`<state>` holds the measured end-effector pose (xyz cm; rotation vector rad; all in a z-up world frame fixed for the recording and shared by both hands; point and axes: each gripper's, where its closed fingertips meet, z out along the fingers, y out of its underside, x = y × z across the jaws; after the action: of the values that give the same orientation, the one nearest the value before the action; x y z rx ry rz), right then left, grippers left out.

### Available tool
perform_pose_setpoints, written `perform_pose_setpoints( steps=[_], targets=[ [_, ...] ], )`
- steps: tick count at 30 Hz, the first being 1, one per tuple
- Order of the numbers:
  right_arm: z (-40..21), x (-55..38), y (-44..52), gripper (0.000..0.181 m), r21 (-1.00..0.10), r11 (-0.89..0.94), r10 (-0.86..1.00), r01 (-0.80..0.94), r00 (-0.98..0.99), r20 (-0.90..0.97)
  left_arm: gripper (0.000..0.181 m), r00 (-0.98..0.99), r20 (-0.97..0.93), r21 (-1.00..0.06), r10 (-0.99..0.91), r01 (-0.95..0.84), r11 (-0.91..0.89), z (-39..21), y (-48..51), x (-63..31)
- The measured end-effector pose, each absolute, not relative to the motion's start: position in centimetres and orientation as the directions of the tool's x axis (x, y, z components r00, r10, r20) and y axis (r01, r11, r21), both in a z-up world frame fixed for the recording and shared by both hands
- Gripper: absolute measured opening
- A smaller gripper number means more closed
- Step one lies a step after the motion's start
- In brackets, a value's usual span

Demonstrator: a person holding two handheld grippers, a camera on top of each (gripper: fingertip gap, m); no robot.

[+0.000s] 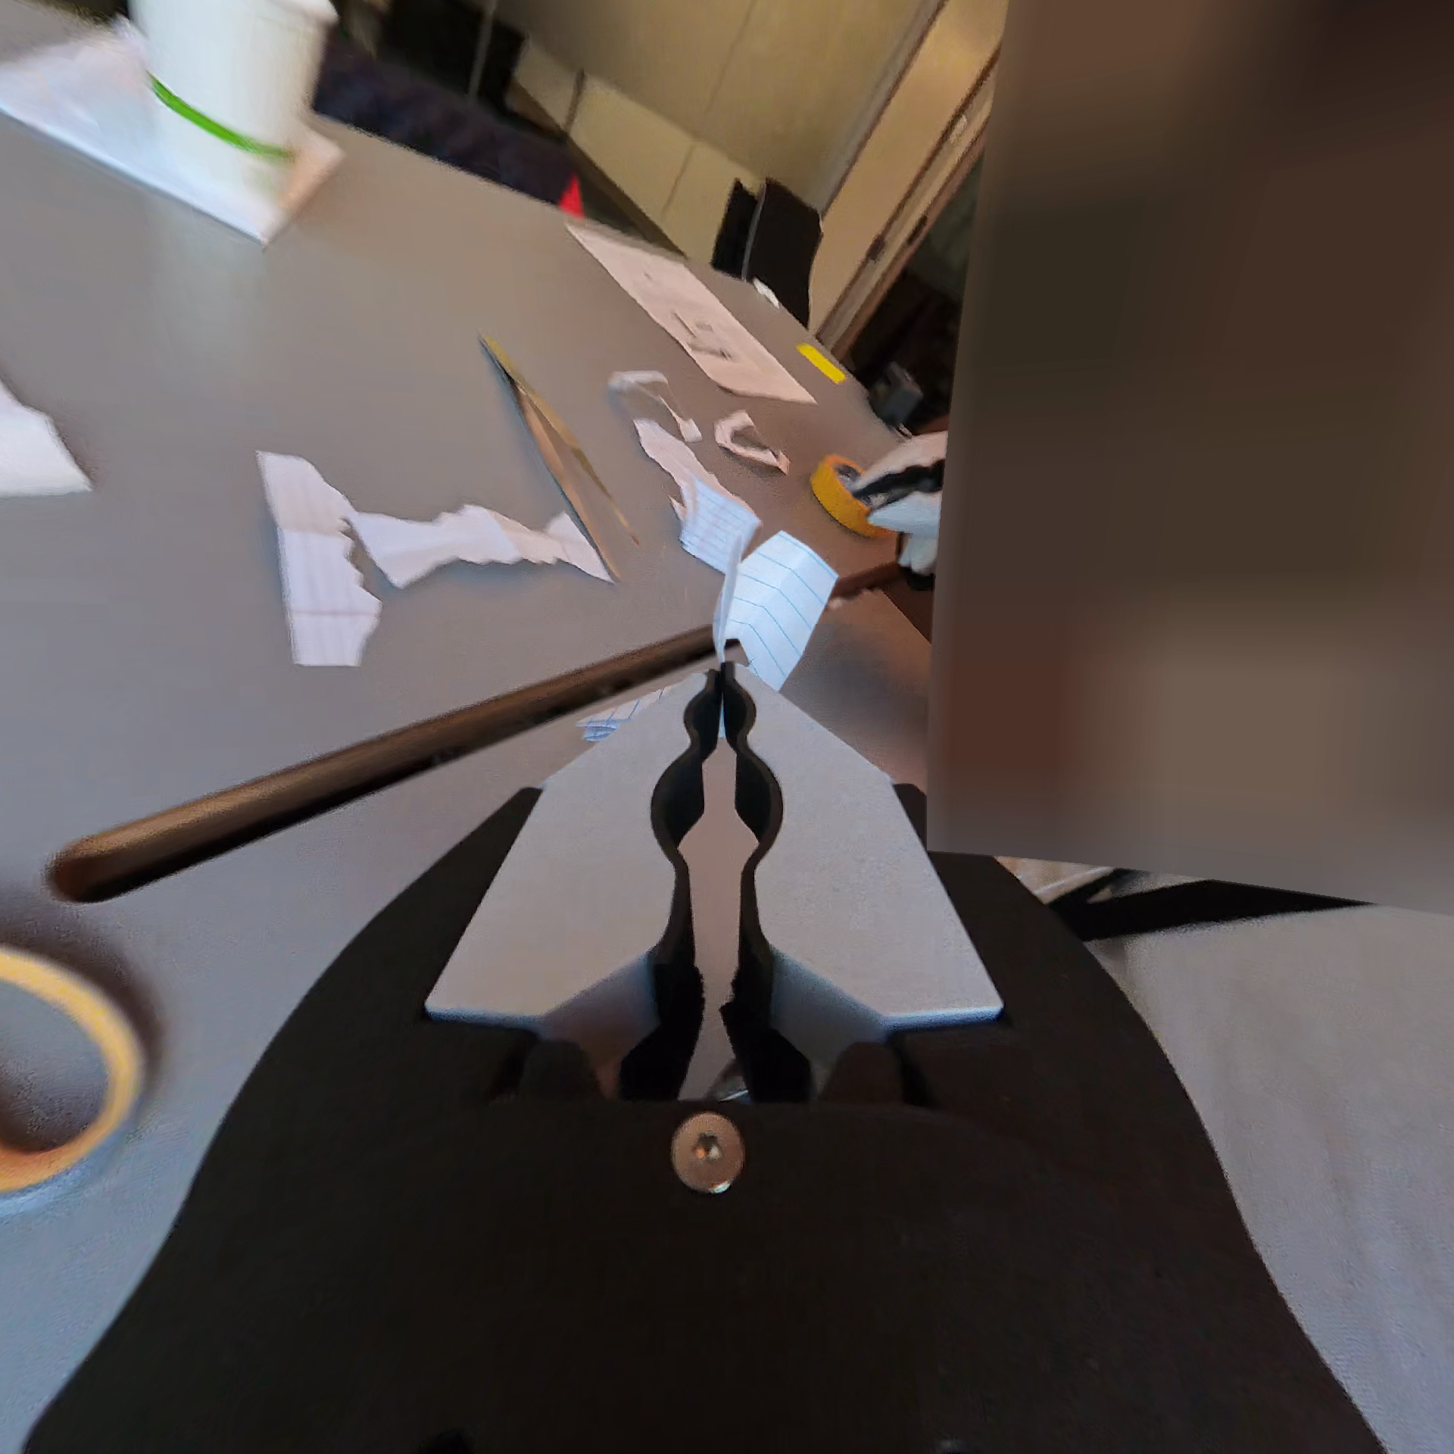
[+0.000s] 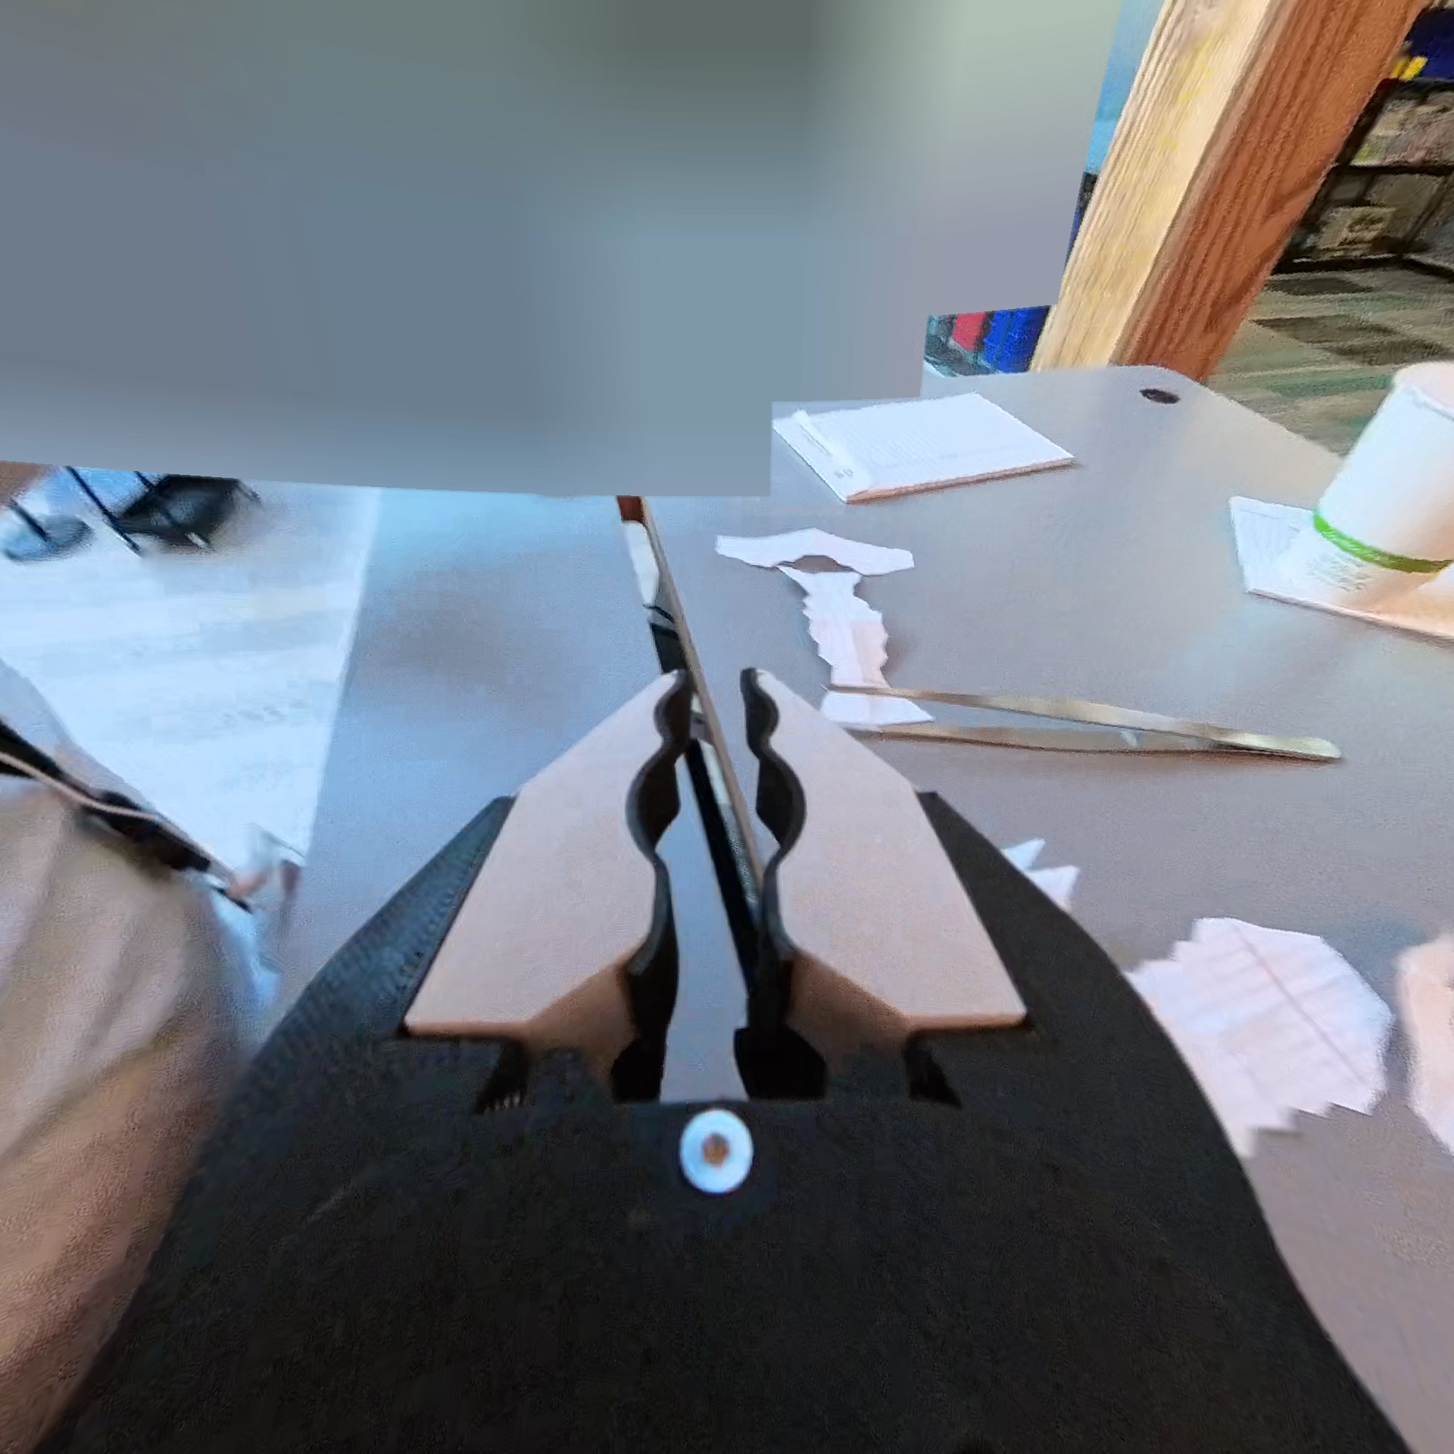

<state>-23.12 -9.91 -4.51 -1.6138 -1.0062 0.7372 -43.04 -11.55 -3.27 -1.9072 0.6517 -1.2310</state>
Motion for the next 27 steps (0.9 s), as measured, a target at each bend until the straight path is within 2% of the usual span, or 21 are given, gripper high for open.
perform_pose_setpoints(
  steps=[2, 4, 7, 9, 11, 13, 18, 21, 24, 25, 26, 27],
  targets=[
    [-3.2, -25.4, -11.4, 0.012, -0.974, -0.209, 0.914, 0.088, 0.37, -0.163, 0.0, 0.359, 0.572, -0.771, -0.737, -0.071, -0.633, -4.2, -12.6, -40.6],
    [-2.0, -27.6, -12.4, 0.016, -0.967, -0.255, 0.928, -0.008, 0.279, -0.247, 0.0, 0.298, 0.626, -0.736, -0.72, -0.078, -0.672, -4.0, -13.0, -38.4],
    [-0.4, -30.1, -13.3, 0.018, -0.98, -0.195, 0.961, -0.047, 0.191, -0.2, 0.0, 0.19, 0.699, -0.692, -0.689, -0.064, -0.719, -2.7, -13.3, -36.2],
    [0.6, -30.8, -13.1, 0.02, -0.989, -0.142, 0.97, -0.042, 0.192, -0.148, 0.0, 0.213, 0.705, -0.679, -0.677, -0.073, -0.73, -2.5, -12.8, -35.8],
    [1.2, -31.0, -11.7, 0.021, -0.982, -0.184, 0.944, -0.038, 0.271, -0.188, 0.0, 0.301, 0.643, -0.71, -0.704, -0.111, -0.695, -2.8, -12.2, -36.0],
    [0.8, -31.4, -10.3, 0.023, -0.951, -0.307, 0.898, -0.029, 0.323, -0.299, 0.0, 0.379, 0.512, -0.772, -0.77, -0.19, -0.607, -3.1, -11.9, -36.2],
    [-0.1, -34.6, -9.7, 0.029, -0.825, -0.565, 0.796, -0.015, 0.252, -0.55, 0.0, 0.457, 0.189, -0.832, -0.869, -0.396, -0.389, -3.4, -10.9, -37.1],
    [-1.4, -36.4, -9.6, 0.026, -0.809, -0.582, 0.79, 0.079, 0.289, -0.541, 0.0, 0.478, 0.048, -0.818, -0.877, -0.485, -0.31, -3.5, -9.9, -38.4],
    [-2.6, -37.6, -8.9, 0.021, -0.819, -0.552, 0.807, 0.159, 0.351, -0.476, 0.0, 0.472, -0.006, -0.83, -0.882, -0.493, -0.259, -2.9, -9.4, -39.3],
    [-2.7, -37.8, -8.5, 0.015, -0.821, -0.546, 0.807, 0.165, 0.367, -0.463, 0.0, 0.456, -0.002, -0.837, -0.89, -0.488, -0.248, -2.7, -9.5, -39.4],
    [-2.9, -38.1, -8.4, 0.0, -0.826, -0.536, 0.814, 0.175, 0.367, -0.45, 0.0, 0.443, 0.0, -0.845, -0.897, -0.48, -0.237, -2.5, -9.6, -39.4],
    [-2.8, -38.3, -8.1, 0.0, -0.837, -0.522, 0.818, 0.164, 0.375, -0.437, 0.0, 0.439, -0.001, -0.853, -0.899, -0.469, -0.228, -2.3, -9.5, -39.6]
  ],
)
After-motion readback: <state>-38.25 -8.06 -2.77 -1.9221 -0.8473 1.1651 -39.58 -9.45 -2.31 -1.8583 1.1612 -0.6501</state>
